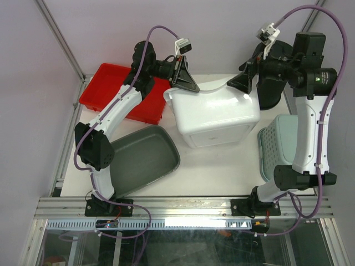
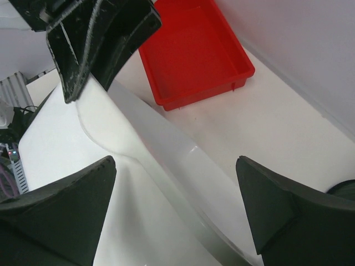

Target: Turn the large container upside down

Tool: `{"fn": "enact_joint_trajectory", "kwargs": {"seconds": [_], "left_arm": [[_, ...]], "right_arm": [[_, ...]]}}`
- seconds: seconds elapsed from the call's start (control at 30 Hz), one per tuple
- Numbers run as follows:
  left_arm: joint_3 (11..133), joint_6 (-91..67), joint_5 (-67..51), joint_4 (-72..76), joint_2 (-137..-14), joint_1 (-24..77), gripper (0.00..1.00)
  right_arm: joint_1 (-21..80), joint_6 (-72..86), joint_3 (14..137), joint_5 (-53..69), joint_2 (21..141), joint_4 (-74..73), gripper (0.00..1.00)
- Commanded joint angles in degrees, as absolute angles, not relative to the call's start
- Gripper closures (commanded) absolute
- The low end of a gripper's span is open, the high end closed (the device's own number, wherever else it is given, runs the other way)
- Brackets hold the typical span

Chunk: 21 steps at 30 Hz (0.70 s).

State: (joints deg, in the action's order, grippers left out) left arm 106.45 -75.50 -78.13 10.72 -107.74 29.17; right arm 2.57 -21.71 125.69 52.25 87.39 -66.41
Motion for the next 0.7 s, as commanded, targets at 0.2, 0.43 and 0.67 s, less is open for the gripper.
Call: {"fn": "enact_joint_trajectory", "kwargs": {"seconds": [0.2,0.43,0.67], "left_arm": [[108.2,-73.7,-80.0,11.9,-107.1,28.7,1.00],[109.3,-74.6,-79.0,12.2,-108.1,28.8,1.00],[112.4,-78.3,-77.3,16.0,-109.4,28.7,1.00]], "right_arm": [[-6.9,-25.6,114.5,71.8,83.6,-64.5,0.24],[-9.1,-19.7,109.3,79.9,83.7,-58.0,0.58],[-13.3,30.1,85.0,86.3,76.6,-2.5,0.83]]}}
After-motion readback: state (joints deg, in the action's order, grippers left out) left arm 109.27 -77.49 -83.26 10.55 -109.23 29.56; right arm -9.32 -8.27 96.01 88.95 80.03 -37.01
